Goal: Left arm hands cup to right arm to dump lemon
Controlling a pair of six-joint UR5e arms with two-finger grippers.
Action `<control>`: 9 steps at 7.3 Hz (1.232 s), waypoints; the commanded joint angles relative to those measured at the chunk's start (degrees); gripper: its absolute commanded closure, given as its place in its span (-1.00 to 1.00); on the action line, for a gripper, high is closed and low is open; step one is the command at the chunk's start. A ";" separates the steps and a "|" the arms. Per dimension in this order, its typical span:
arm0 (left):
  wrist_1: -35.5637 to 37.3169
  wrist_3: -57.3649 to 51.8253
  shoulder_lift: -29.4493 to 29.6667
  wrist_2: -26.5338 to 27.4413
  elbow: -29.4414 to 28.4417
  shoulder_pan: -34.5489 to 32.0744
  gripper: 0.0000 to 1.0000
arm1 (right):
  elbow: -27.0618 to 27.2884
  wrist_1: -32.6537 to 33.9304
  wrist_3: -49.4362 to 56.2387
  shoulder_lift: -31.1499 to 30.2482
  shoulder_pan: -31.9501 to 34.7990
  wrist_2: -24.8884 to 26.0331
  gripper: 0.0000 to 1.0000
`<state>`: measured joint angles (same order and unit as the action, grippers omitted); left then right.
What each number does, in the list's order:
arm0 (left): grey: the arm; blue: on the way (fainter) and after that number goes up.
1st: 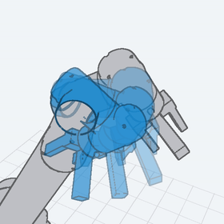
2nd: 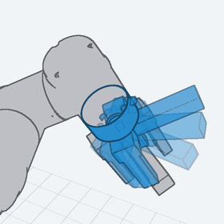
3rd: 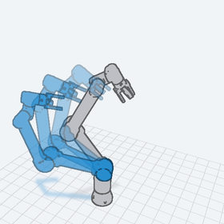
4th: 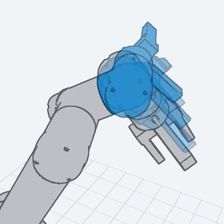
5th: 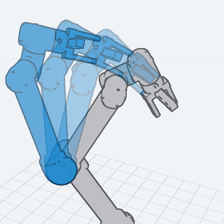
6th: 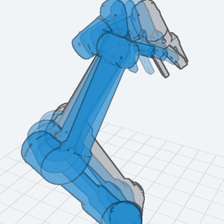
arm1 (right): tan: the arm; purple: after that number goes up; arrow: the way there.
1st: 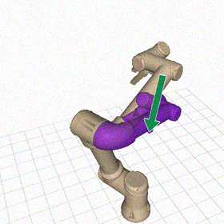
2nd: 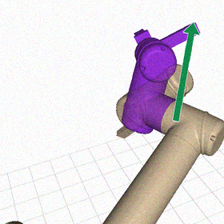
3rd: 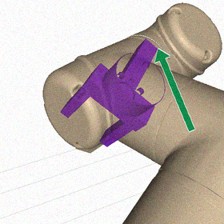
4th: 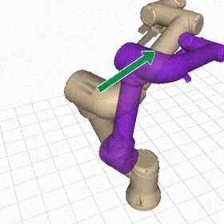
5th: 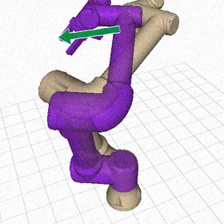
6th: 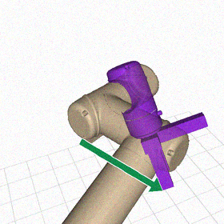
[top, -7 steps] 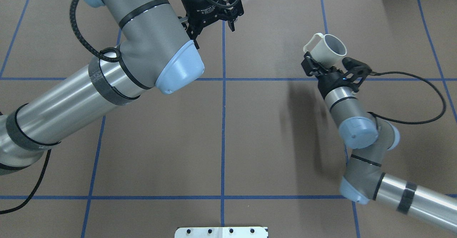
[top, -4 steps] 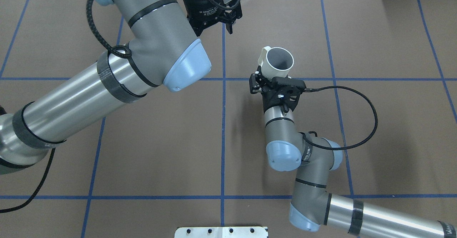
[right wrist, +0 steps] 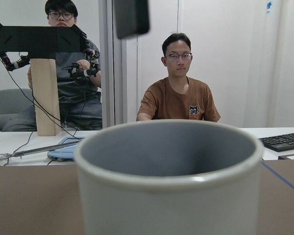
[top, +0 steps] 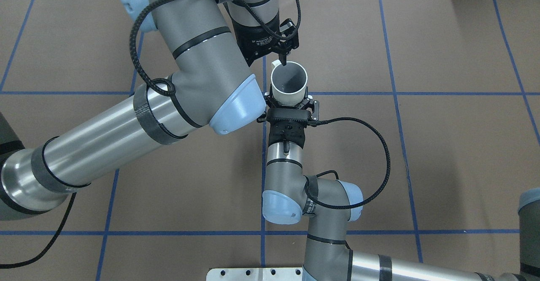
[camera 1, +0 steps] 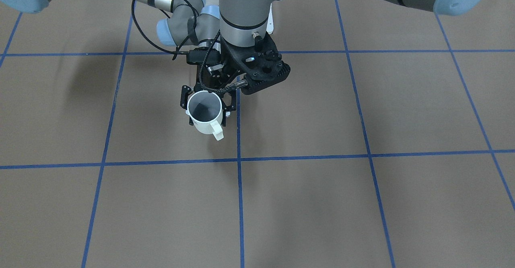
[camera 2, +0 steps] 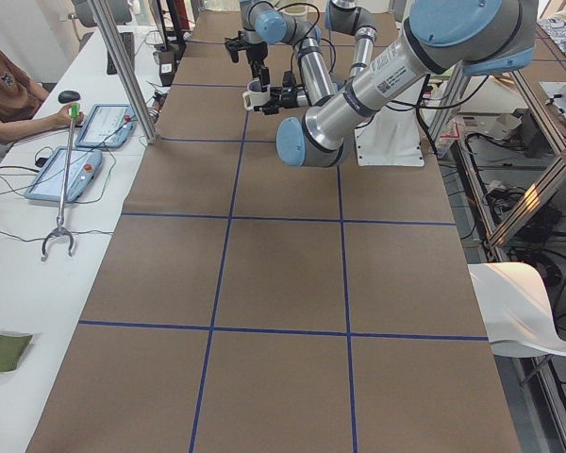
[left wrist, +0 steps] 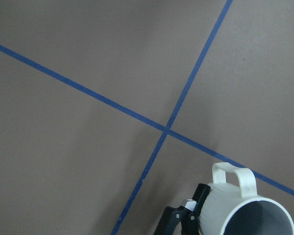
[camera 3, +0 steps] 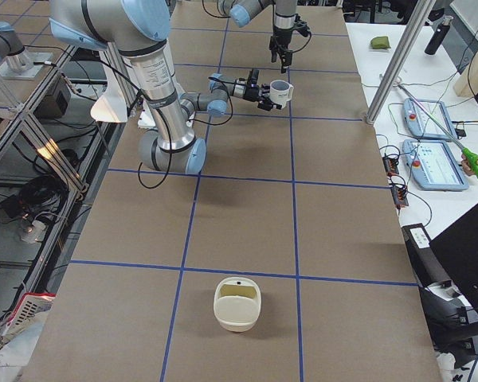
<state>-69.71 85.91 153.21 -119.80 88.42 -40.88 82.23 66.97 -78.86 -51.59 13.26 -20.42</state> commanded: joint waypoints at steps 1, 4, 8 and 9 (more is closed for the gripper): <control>0.02 0.04 -0.28 0.01 0.00 1.67 -0.85 | -0.58 1.93 -0.33 0.62 -0.61 2.65 0.72; 0.02 0.13 -0.37 -0.08 0.17 2.47 -0.62 | -1.02 1.06 -0.95 2.11 -0.61 2.84 0.67; 0.02 0.13 -0.54 0.10 0.08 2.38 -0.31 | -0.14 -0.79 -0.86 2.02 -0.52 2.31 0.67; 0.02 0.13 -0.54 0.10 0.08 2.38 -0.19 | -0.05 -0.88 -0.77 1.85 -0.43 2.14 0.66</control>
<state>-69.71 86.04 152.68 -119.74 88.51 -38.49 82.06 66.26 -79.70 -49.61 12.74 -18.11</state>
